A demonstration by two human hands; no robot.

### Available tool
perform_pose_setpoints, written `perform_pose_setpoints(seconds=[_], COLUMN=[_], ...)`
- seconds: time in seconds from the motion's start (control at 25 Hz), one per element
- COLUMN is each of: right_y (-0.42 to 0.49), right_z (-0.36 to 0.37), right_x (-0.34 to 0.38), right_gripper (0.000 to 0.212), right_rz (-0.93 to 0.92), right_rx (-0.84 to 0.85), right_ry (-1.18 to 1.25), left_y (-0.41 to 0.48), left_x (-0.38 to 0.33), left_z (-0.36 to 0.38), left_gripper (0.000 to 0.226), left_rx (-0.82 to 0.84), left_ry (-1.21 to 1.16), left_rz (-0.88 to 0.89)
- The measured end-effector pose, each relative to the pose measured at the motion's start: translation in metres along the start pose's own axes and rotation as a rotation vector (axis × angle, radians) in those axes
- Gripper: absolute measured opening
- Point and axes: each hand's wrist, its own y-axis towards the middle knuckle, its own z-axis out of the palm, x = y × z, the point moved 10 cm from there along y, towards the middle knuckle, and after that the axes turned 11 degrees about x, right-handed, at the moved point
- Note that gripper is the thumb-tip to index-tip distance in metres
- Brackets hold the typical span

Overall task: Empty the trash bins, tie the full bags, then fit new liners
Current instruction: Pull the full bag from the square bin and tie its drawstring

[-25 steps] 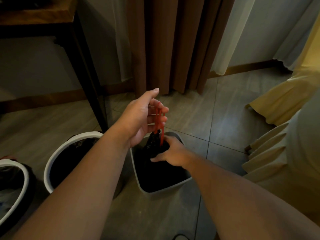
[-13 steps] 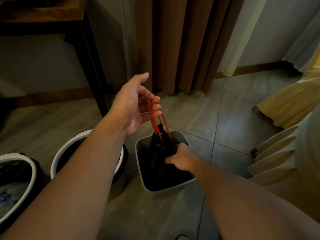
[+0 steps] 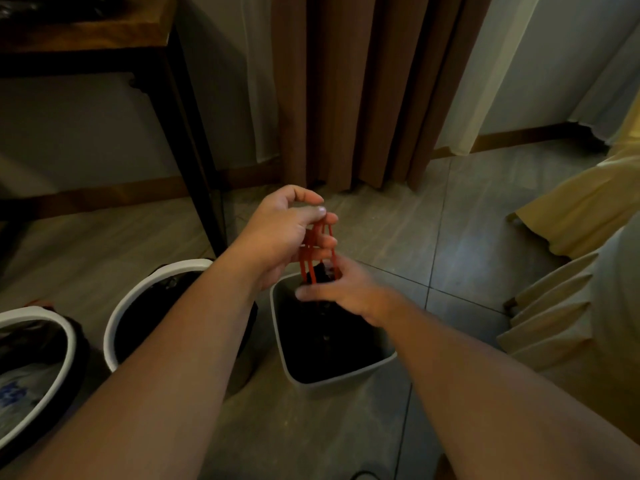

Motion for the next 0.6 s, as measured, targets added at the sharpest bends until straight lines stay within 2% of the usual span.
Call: perform_pose_setpoints(seconds=[0.16,0.28,0.4,0.48,0.6], right_y=[0.0,0.0,0.002,0.002,0.004], right_z=[0.001,0.004,0.003,0.0,0.003], right_x=[0.063,0.053,0.026,0.02,0.01], right_gripper=[0.029,0.006,0.043,0.051,0.051], right_rz=[-0.292,-0.241,-0.059,-0.012,0.042], right_rx=[-0.066,-0.105,-0.154,-0.192,-0.173], right_ry=[0.01,-0.015,-0.088,-0.146,-0.142], left_y=[-0.003,-0.008,-0.012,-0.014,-0.016], left_x=[-0.009,-0.014,-0.029,-0.04,-0.049], left_z=[0.008,0.011,0.005,0.003,0.002], left_gripper=[0.015,0.028,0.04,0.04,0.031], left_rx=[0.044,0.023,0.003,0.002,0.021], left_ry=[0.017,-0.118,-0.213,-0.225,-0.25], left_rz=[0.018,0.009,0.049,0.08,0.118])
